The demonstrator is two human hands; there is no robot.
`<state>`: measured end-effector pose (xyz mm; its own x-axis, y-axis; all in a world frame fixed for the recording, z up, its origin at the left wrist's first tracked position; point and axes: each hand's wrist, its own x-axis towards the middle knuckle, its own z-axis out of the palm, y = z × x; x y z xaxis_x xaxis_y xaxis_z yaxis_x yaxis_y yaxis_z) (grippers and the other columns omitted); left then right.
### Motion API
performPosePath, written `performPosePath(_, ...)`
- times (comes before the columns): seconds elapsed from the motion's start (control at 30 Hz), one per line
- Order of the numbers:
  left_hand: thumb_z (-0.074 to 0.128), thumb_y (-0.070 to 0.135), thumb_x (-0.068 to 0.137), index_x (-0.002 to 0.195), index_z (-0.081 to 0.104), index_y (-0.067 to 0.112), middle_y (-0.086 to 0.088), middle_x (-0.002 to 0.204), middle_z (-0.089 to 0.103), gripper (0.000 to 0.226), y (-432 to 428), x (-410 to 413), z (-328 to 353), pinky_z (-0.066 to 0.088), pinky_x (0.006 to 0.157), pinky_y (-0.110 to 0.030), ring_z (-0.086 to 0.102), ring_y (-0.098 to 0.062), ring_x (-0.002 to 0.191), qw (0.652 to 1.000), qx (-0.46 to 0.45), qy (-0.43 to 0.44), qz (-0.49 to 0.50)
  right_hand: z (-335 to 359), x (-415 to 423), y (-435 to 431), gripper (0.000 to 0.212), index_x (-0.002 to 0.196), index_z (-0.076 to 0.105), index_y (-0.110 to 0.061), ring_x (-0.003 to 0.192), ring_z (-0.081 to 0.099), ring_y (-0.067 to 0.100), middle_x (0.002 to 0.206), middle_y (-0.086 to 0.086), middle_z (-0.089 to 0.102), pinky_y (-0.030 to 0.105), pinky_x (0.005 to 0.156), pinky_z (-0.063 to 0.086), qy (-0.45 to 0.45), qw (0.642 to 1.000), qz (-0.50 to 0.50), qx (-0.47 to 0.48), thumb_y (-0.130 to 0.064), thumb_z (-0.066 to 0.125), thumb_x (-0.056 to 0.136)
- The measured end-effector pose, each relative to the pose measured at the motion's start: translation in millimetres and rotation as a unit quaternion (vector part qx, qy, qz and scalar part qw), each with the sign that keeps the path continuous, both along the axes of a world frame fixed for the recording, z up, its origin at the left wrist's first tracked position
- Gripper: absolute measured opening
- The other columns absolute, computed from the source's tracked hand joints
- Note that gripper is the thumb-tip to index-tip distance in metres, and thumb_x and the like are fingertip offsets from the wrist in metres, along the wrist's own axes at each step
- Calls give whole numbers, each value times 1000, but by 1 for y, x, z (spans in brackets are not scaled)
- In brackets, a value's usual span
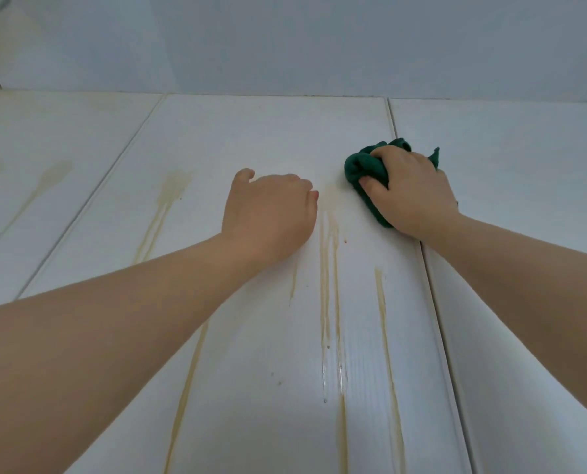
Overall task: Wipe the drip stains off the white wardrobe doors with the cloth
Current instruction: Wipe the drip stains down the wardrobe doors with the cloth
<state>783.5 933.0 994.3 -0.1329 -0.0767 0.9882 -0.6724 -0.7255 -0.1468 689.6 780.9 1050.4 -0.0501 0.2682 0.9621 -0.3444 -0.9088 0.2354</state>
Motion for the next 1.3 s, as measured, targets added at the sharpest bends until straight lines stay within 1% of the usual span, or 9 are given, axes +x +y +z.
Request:
performPosePath(0.23, 20, 30, 101, 108, 55, 14, 3, 106, 60, 39, -6, 9, 40, 31, 88, -33, 54, -21, 98, 997, 11, -51, -59, 67, -4, 9, 38, 127, 43, -14, 112, 47, 32, 119, 10, 54, 38, 84, 34, 5, 998, -21, 56, -37, 39, 97)
performPosePath(0.33, 19, 29, 102, 86, 45, 13, 0, 89, 52, 34, 2, 2, 70, 27, 72, -31, 46, -22, 77, 998, 8, -39, -43, 114, -9, 18, 41, 129, 39, -11, 108, 50, 33, 113, 12, 53, 39, 84, 38, 45, 993, -2, 111, -38, 38, 97)
performPosePath(0.47, 20, 29, 102, 97, 50, 13, -3, 108, 49, 35, 5, 1, 97, 29, 79, -33, 47, -25, 93, 998, -13, -22, -50, 156, -6, 12, 39, 112, 47, -15, 119, 42, 34, 120, 12, 52, 46, 98, 34, 16, 992, 8, 123, -44, 35, 90)
performPosePath(0.7, 22, 28, 102, 68, 32, 18, 3, 73, 40, 36, 4, 10, 88, 25, 69, -31, 44, -25, 82, 993, -39, 32, -104, 113, 11, 19, 36, 122, 52, -32, 96, 50, 17, 103, -5, 56, 32, 90, 40, 80, 995, 50, 9, -36, 50, 86)
performPosePath(0.8, 23, 27, 102, 107, 54, 15, -3, 115, 53, 34, 5, 12, 76, 32, 87, -35, 46, -27, 114, 994, -33, 33, -101, 113, 2, 6, 40, 126, 50, -27, 107, 52, 25, 115, 3, 57, 37, 92, 40, 6, 998, 41, 55, -36, 45, 88)
performPosePath(0.87, 23, 27, 103, 135, 41, 13, -2, 143, 38, 40, 8, 9, 71, 27, 100, -33, 36, -21, 129, 996, -40, 3, -86, 109, -3, 4, 43, 129, 47, -20, 117, 47, 30, 125, 9, 52, 40, 95, 36, -81, 985, 35, 150, -34, 43, 89)
performPosePath(1.03, 23, 27, 103, 133, 43, 9, -7, 138, 45, 41, 22, 5, 65, 30, 98, -34, 42, -26, 123, 992, -51, 71, -92, 61, 26, 30, 38, 124, 54, -27, 104, 53, 21, 112, -1, 61, 34, 88, 41, 72, 993, 14, -95, -32, 50, 86)
performPosePath(1.2, 22, 26, 103, 130, 45, 10, -6, 132, 50, 39, 33, 1, 46, 30, 95, -34, 45, -26, 119, 995, -26, 68, -70, 62, 8, 13, 36, 122, 52, -18, 110, 50, 29, 119, 7, 57, 39, 91, 37, -77, 992, -1, 95, -34, 42, 92)
performPosePath(1.3, 22, 25, 102, 131, 44, 10, -6, 132, 49, 39, 39, -2, 34, 30, 95, -34, 45, -26, 119, 995, -25, 77, -57, 46, 8, 11, 30, 115, 57, -20, 103, 53, 26, 108, 1, 60, 37, 86, 39, -2, 1000, 15, -12, -33, 45, 90)
